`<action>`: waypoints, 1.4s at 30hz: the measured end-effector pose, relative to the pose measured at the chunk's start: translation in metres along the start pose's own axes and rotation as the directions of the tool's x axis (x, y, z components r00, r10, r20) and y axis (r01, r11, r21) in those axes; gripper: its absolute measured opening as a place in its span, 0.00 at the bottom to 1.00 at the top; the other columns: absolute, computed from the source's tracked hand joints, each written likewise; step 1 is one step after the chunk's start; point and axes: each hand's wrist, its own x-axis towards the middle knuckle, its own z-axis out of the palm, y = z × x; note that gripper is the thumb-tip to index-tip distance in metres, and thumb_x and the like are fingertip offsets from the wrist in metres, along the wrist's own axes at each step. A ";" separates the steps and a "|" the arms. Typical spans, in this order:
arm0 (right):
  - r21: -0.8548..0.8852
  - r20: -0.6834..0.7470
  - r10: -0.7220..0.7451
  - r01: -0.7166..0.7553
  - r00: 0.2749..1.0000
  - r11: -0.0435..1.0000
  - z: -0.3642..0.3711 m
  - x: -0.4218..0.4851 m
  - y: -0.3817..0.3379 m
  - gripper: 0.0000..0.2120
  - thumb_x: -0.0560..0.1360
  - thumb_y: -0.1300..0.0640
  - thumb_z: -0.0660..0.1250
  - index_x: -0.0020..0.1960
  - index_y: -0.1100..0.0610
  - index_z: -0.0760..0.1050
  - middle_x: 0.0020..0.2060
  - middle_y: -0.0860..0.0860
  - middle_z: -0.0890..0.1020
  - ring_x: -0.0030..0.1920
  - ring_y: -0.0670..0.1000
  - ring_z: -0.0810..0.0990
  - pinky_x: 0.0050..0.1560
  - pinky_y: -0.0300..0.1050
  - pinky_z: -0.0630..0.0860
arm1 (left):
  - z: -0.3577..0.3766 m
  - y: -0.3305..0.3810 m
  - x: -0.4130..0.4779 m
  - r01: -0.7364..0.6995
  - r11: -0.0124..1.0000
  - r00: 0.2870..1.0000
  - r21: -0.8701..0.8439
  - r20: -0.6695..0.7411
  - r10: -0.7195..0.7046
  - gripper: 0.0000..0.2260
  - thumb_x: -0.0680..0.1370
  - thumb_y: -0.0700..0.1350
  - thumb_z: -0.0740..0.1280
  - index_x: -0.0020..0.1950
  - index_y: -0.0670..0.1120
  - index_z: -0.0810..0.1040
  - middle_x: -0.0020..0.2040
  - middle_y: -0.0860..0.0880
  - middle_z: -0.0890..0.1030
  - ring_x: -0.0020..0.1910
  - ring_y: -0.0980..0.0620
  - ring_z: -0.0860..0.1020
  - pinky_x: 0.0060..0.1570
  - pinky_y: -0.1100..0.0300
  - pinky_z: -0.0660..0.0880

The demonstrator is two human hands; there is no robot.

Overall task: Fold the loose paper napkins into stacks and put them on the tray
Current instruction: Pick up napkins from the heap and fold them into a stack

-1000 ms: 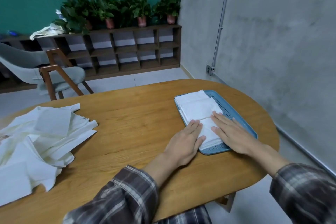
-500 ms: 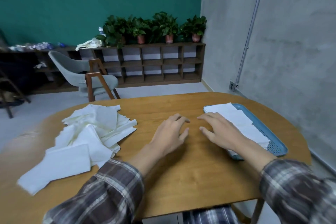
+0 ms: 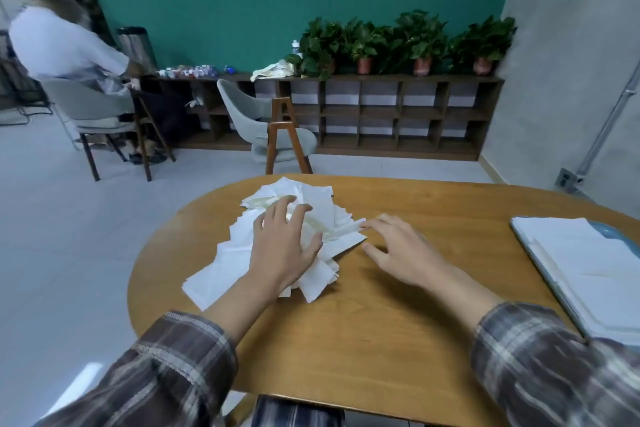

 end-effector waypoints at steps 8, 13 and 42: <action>0.101 0.046 -0.010 0.006 0.999 0.995 0.041 0.018 0.009 0.23 0.83 0.50 0.66 0.76 0.50 0.72 0.71 0.45 0.75 0.72 0.50 0.71 0.71 0.50 0.70 | 0.042 -0.020 -0.014 0.080 0.995 0.948 -0.054 0.312 -0.059 0.26 0.82 0.68 0.55 0.75 0.57 0.71 0.71 0.54 0.74 0.69 0.48 0.72 0.67 0.48 0.70; 0.204 0.024 0.021 -0.026 0.999 0.979 0.046 0.009 0.040 0.19 0.84 0.55 0.66 0.74 0.51 0.75 0.64 0.42 0.78 0.67 0.46 0.75 0.62 0.35 0.67 | 0.063 0.022 -0.005 0.078 0.988 0.933 -0.131 0.358 -0.026 0.35 0.77 0.65 0.41 0.77 0.55 0.70 0.73 0.52 0.73 0.71 0.48 0.70 0.67 0.50 0.66; 0.707 -0.184 0.418 -0.176 0.890 0.685 0.024 -0.030 0.120 0.07 0.75 0.60 0.79 0.49 0.49 0.86 0.44 0.42 0.88 0.47 0.44 0.86 0.49 0.40 0.82 | 0.116 0.087 0.029 -0.030 0.935 0.982 -0.354 0.165 0.094 0.13 0.77 0.56 0.70 0.55 0.49 0.82 0.67 0.52 0.73 0.64 0.50 0.74 0.61 0.54 0.71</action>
